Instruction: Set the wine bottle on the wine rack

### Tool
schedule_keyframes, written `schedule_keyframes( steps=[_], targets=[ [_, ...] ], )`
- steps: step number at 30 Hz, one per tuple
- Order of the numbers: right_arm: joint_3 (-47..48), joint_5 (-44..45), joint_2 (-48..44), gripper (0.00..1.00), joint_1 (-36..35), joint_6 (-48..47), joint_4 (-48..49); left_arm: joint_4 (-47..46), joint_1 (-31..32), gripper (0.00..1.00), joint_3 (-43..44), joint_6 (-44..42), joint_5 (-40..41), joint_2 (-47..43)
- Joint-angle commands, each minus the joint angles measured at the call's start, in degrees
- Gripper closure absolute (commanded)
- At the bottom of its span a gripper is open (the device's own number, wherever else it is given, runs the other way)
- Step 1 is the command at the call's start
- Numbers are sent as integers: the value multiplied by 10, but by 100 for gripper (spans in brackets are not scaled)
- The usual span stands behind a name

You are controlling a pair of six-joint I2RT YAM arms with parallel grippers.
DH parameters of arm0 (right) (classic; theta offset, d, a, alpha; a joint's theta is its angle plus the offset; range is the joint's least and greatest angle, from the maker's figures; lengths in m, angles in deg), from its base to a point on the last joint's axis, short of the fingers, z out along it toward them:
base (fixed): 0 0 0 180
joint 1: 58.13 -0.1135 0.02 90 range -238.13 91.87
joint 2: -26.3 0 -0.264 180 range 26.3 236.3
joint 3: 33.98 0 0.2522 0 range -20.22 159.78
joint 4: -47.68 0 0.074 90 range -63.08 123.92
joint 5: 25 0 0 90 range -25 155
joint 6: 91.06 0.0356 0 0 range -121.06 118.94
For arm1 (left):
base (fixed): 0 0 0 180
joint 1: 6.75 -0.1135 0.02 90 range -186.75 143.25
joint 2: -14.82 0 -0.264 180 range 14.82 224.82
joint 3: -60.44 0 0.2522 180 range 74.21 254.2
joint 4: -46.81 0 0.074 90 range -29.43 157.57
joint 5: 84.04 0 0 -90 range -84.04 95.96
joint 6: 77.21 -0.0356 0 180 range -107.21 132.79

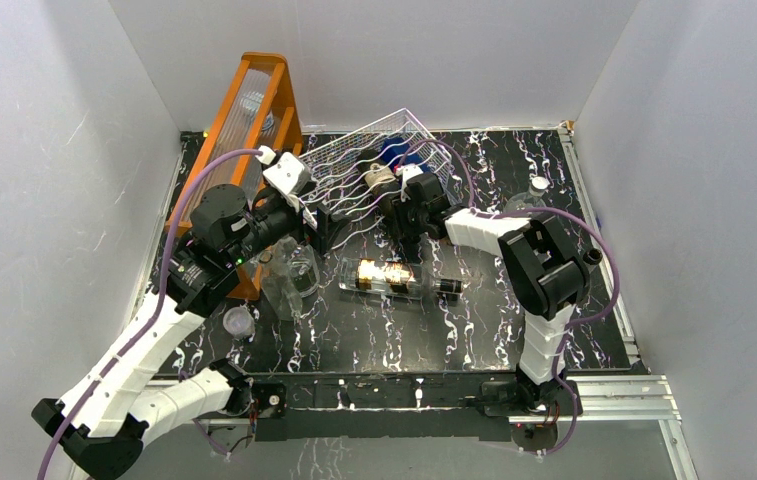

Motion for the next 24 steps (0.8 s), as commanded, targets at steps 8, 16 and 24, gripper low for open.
schedule_keyframes(
  steps=[8,16,24],
  targets=[
    [69,22,1,48,-3,-47,17,1,-2,2,15,0,0,-15],
    [61,32,-25,20,-3,-38,5,7,-1,2,18,-3,2,-19],
    [25,28,-106,9,-3,-20,-33,9,-1,2,22,13,15,-18]
  ],
)
